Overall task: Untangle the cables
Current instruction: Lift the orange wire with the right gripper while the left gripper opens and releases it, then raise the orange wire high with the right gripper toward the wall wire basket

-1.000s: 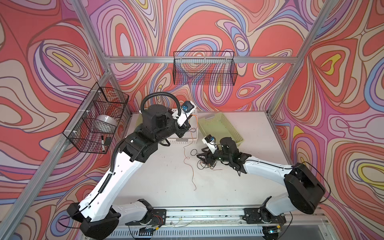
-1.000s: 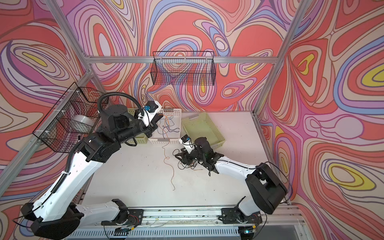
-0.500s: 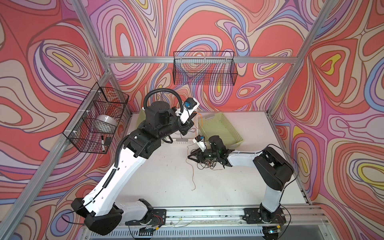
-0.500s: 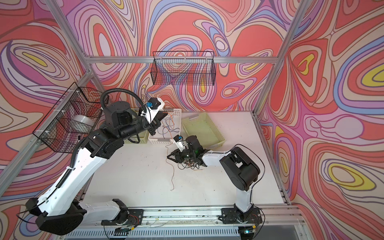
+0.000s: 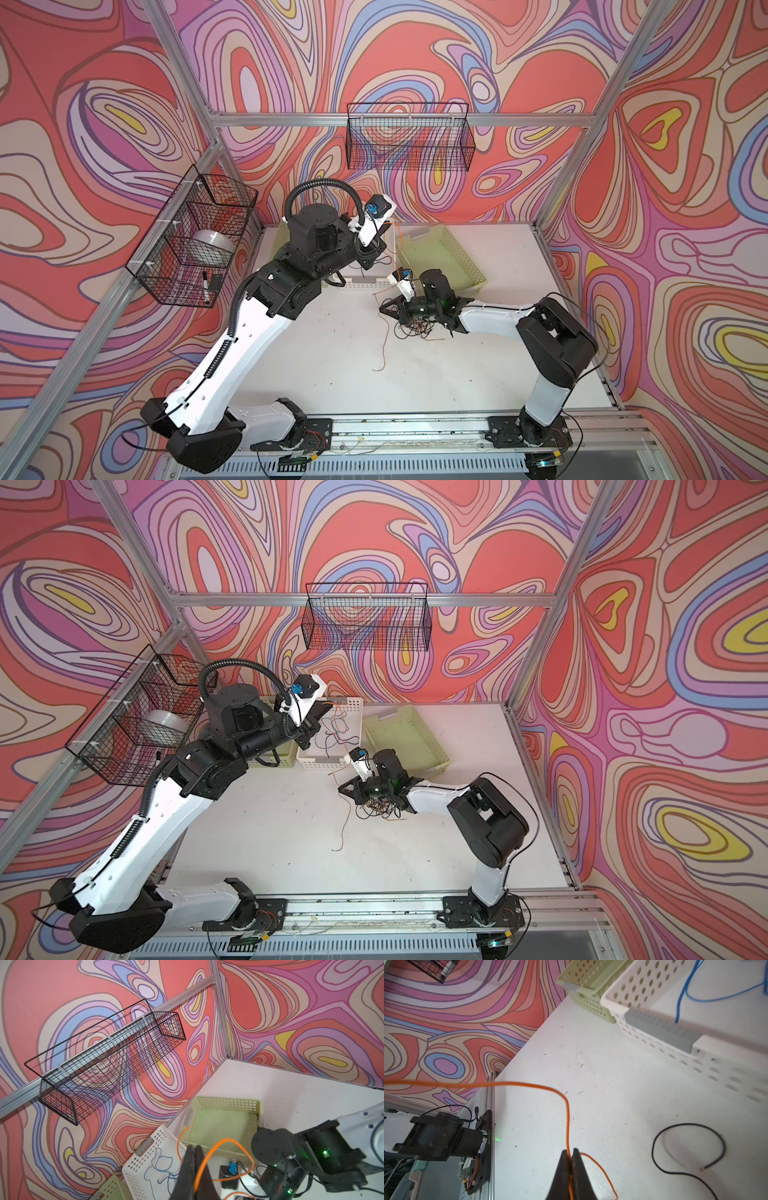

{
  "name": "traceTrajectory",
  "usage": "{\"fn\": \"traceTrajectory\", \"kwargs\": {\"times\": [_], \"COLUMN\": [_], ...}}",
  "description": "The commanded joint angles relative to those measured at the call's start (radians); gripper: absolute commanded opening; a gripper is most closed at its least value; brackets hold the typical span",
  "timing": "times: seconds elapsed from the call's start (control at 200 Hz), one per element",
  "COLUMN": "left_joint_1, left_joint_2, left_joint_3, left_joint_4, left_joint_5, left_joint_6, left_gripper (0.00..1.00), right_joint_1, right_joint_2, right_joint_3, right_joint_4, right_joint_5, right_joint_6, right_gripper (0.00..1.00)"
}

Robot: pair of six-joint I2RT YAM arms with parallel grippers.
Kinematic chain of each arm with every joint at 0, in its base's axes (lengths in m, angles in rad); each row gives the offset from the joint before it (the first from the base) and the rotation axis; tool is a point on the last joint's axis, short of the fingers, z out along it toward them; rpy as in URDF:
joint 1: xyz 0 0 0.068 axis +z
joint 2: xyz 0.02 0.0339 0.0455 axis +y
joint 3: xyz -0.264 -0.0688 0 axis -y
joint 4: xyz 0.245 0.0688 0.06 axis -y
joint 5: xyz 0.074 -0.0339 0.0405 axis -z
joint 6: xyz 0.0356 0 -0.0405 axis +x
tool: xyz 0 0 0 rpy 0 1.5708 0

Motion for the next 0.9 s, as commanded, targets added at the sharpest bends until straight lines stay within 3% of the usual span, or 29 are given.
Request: {"fn": "traceTrajectory", "kwargs": {"times": [0.0,0.24,0.371,0.521,0.641,0.896], "left_joint_1": [0.038,0.161,0.187,0.189,0.19,0.189], "left_joint_2": [-0.062,-0.131,-0.105,-0.048,-0.036,-0.037], "left_joint_3": [-0.068,-0.28,-0.345,-0.367,-0.409,-0.483], "left_joint_4": [0.07,0.216,0.273,0.292,0.326,0.32], "left_joint_5": [-0.027,0.016,0.079,0.123,0.123,0.119], "left_joint_6": [-0.05,-0.215,-0.292,-0.341,-0.378,-0.407], "left_gripper": [0.0,0.0,0.2,0.55,0.73,0.78], "right_joint_1": [-0.048,-0.162,-0.236,-0.306,-0.348,-0.423], "right_joint_2": [-0.128,-0.263,-0.269,-0.254,-0.221,-0.138], "right_joint_3": [0.012,0.127,0.236,0.375,0.488,0.614], "right_joint_4": [-0.07,-0.252,-0.331,-0.389,-0.451,-0.493], "right_joint_5": [0.087,0.109,0.117,0.116,0.121,0.154], "right_joint_6": [-0.018,-0.072,-0.091,-0.114,-0.154,-0.185], "right_gripper": [0.0,0.0,0.0,0.0,0.0,0.0]}}
